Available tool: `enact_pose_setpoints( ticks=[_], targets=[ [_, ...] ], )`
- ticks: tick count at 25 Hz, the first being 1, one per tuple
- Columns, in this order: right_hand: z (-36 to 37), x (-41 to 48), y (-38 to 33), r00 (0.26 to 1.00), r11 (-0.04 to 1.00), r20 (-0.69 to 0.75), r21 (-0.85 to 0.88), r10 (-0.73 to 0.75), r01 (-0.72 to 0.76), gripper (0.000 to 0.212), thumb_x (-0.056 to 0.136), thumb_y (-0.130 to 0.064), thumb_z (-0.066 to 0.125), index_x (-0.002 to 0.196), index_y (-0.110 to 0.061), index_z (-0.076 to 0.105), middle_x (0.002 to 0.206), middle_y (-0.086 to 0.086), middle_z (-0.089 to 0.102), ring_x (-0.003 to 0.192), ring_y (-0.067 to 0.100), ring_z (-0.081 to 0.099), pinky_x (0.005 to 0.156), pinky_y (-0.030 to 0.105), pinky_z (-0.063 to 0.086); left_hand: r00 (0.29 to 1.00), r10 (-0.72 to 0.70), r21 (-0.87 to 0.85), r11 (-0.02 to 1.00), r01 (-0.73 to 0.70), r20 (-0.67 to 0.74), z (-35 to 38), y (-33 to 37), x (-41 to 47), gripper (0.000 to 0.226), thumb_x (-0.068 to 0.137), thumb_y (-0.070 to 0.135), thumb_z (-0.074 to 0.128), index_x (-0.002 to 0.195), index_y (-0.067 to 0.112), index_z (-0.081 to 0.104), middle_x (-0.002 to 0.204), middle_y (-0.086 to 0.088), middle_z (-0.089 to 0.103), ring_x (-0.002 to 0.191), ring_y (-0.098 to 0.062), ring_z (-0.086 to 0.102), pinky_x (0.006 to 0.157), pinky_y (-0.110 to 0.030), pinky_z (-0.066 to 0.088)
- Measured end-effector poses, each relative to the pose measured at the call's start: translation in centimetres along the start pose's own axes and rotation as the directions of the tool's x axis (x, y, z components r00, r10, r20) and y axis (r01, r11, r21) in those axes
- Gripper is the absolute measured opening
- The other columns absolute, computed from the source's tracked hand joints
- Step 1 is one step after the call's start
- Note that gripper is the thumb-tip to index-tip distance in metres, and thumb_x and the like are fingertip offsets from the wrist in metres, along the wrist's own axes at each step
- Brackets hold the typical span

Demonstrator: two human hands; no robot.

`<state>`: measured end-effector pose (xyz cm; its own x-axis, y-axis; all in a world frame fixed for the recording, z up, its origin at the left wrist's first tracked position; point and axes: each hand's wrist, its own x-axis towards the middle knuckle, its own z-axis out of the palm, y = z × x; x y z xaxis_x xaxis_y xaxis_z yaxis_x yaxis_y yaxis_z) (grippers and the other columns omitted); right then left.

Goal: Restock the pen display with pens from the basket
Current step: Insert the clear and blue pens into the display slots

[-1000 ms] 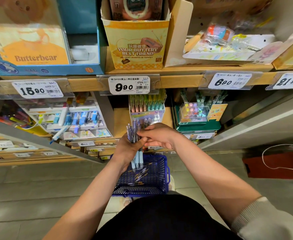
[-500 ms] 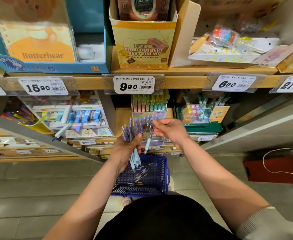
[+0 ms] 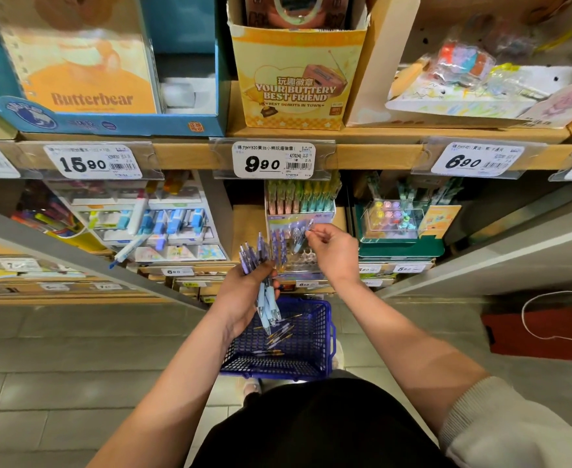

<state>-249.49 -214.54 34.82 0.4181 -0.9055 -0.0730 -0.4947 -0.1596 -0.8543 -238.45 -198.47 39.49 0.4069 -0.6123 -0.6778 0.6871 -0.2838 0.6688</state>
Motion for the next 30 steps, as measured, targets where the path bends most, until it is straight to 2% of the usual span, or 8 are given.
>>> enact_pose_setpoints(
  ticks=[5,9,14,21,23,25,27,30],
  targets=[
    [0.8,-0.1,-0.1,0.998,0.996,0.016,-0.069,-0.056,0.057,0.02,0.092,-0.022,0.073,0.11,-0.013,0.077,0.094,-0.008,0.075,0.083,0.0,0.068,0.08,0.003,0.048,0.999,0.041,0.048,0.998,-0.04,-0.014,-0.5,-0.2,-0.1,0.026,0.096,0.015,0.067,0.117,0.0,0.067,0.098,-0.009,0.073,0.081,-0.023,0.069,0.073,-0.028,0.06],
    [1.2,-0.1,0.5,0.992,0.98,0.076,-0.163,-0.103,0.114,0.011,0.094,-0.018,0.071,0.1,-0.014,0.078,0.088,-0.002,0.077,0.076,0.011,0.072,0.077,0.021,0.056,0.998,0.058,0.047,0.997,-0.056,-0.03,-0.7,-0.3,-0.1,0.017,0.095,0.015,0.068,0.109,0.005,0.069,0.097,-0.009,0.073,0.083,-0.023,0.069,0.077,-0.032,0.058],
    [2.6,0.3,1.0,0.973,0.919,0.226,-0.389,0.036,0.057,0.016,0.098,-0.02,0.063,0.091,-0.013,0.074,0.078,0.006,0.074,0.067,0.022,0.069,0.072,0.04,0.059,0.997,0.075,0.029,0.997,-0.074,-0.03,-0.6,0.0,-0.2,0.018,0.093,0.013,0.069,0.11,0.006,0.07,0.106,-0.014,0.075,0.088,-0.023,0.07,0.079,-0.031,0.06],
    [2.0,0.7,-0.8,0.917,0.845,0.275,-0.523,0.289,-0.11,0.023,0.095,-0.03,0.068,0.087,-0.01,0.077,0.083,0.008,0.075,0.077,0.021,0.072,0.075,0.031,0.059,0.996,0.091,0.054,0.994,-0.09,-0.013,-0.3,0.1,-0.2,0.024,0.094,0.012,0.069,0.117,0.004,0.068,0.109,-0.012,0.076,0.082,-0.022,0.071,0.073,-0.029,0.059],
    [1.0,0.0,-1.8,0.875,0.9,0.346,-0.392,0.338,-0.192,0.03,0.094,-0.037,0.068,0.077,-0.013,0.075,0.073,0.003,0.075,0.066,0.014,0.071,0.066,0.024,0.055,0.996,0.093,0.074,0.993,-0.093,-0.001,-0.2,-0.1,-0.2,0.024,0.093,0.014,0.07,0.116,0.008,0.069,0.113,-0.013,0.076,0.084,-0.024,0.07,0.075,-0.03,0.059],
    [-0.3,-1.0,-3.4,0.835,0.949,0.468,-0.03,0.29,-0.312,0.027,0.095,-0.04,0.066,0.083,-0.018,0.074,0.077,0.0,0.075,0.065,0.01,0.069,0.061,0.02,0.054,0.994,0.105,0.089,0.99,-0.106,0.008,0.0,-0.4,0.0,0.024,0.093,0.014,0.071,0.116,0.01,0.069,0.114,-0.012,0.076,0.087,-0.025,0.069,0.081,-0.033,0.06],
    [-1.3,-1.6,-4.9,0.78,0.866,0.575,0.23,0.247,-0.443,0.022,0.093,-0.038,0.069,0.093,-0.017,0.074,0.086,0.002,0.075,0.072,0.009,0.067,0.067,0.019,0.056,0.992,0.12,0.108,0.987,-0.122,0.026,0.3,-0.6,0.1,0.027,0.091,0.014,0.071,0.118,0.01,0.069,0.114,-0.012,0.076,0.093,-0.027,0.069,0.09,-0.04,0.058],
    [-1.8,-1.8,-5.9,0.735,0.826,0.628,0.252,0.257,-0.504,0.011,0.089,-0.022,0.077,0.098,-0.016,0.075,0.089,0.004,0.075,0.078,0.01,0.069,0.074,0.019,0.058,0.992,0.113,0.11,0.987,-0.119,0.059,0.8,-0.8,0.0,0.04,0.083,0.023,0.074,0.121,0.01,0.069,0.115,-0.013,0.075,0.093,-0.029,0.068,0.095,-0.047,0.056]
  ],
)
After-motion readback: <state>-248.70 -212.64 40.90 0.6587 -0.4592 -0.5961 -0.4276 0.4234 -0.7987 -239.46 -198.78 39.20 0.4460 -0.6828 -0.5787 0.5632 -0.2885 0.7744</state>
